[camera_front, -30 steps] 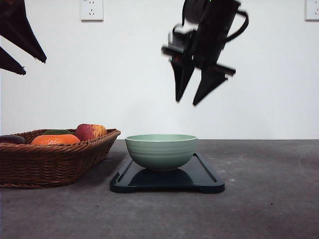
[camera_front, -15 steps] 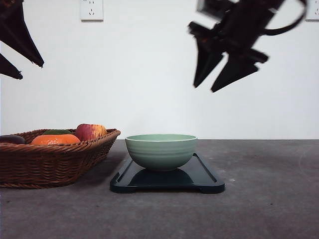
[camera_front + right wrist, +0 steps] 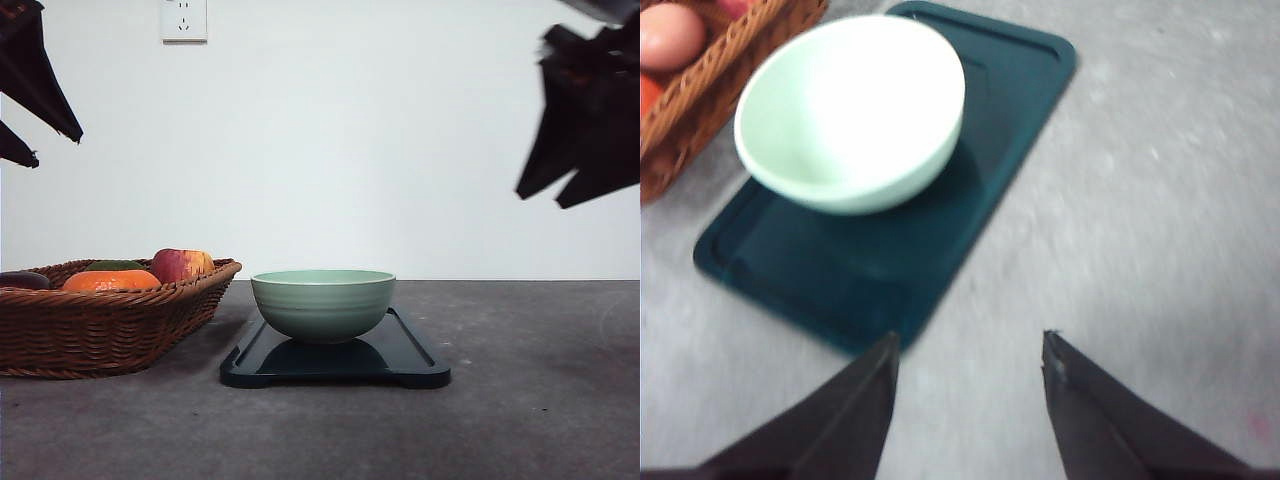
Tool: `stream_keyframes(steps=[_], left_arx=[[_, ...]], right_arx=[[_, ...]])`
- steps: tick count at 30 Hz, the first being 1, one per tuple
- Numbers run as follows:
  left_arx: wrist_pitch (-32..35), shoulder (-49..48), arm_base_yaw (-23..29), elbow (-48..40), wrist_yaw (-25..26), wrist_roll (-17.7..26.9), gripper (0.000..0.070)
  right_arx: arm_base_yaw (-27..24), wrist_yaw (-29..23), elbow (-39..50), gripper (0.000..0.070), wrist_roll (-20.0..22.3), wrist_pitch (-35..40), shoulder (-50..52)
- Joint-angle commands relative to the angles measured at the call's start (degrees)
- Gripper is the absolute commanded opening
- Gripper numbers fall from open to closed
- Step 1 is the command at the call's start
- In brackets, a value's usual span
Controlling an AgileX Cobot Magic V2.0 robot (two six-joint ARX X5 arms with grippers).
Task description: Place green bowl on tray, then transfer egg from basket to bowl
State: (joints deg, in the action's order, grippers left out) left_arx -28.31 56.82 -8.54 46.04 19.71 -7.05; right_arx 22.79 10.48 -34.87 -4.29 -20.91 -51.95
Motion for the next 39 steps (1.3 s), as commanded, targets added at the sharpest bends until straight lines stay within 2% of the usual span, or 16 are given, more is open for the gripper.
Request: stream_keyframes(steps=[1,4,8,13,15,18,24,31,39], left_arx=[[-0.5,0.2,-0.1,1.3,0.3,-0.3,0.0311],[-2.0,0.4,-0.1,1.7,0.3,-2.9,0.0311],[-5.5,3.1,-0.6,5.6,-1.0,-2.9,0.0312],[-10.9,10.5,-2.0,13.6,-5.5,-2.8,0.0323],[-12.5,14.1,-2.6,17.0,-6.8,-2.6,0.0337],[-15.3,19.9,-3.5,22.1,-9.6,-1.7,0.0416],[-20.0,31.4,-5.0,31.5,-16.9,2.2,0.0421],[-20.2,41.9,-5.4,36.7,-18.3,3.2,0.0421],[-15.8,48.6,-5.4,37.0,-18.5,3.2,0.0421]], right_arx=[[0.2,-0.1,0.1,0.0276,0.3,-0.2,1.5],[0.2,-0.1,0.1,0.0276,0.5,-0.4,4.0],[0.2,-0.7,0.1,0.0276,0.5,1.0,4.8],[0.2,-1.6,0.1,0.0276,0.5,1.2,4.8],[0.2,-1.6,0.1,0.0276,0.5,1.2,4.8],[0.2,-1.6,0.1,0.0276,0.4,1.2,4.8],[0.2,-1.6,0.1,0.0276,0.4,1.2,4.8],[0.2,-1.6,0.1,0.0276,0.2,1.2,4.8],[0.2,-1.7,0.1,0.0276,0.2,1.2,4.8]])
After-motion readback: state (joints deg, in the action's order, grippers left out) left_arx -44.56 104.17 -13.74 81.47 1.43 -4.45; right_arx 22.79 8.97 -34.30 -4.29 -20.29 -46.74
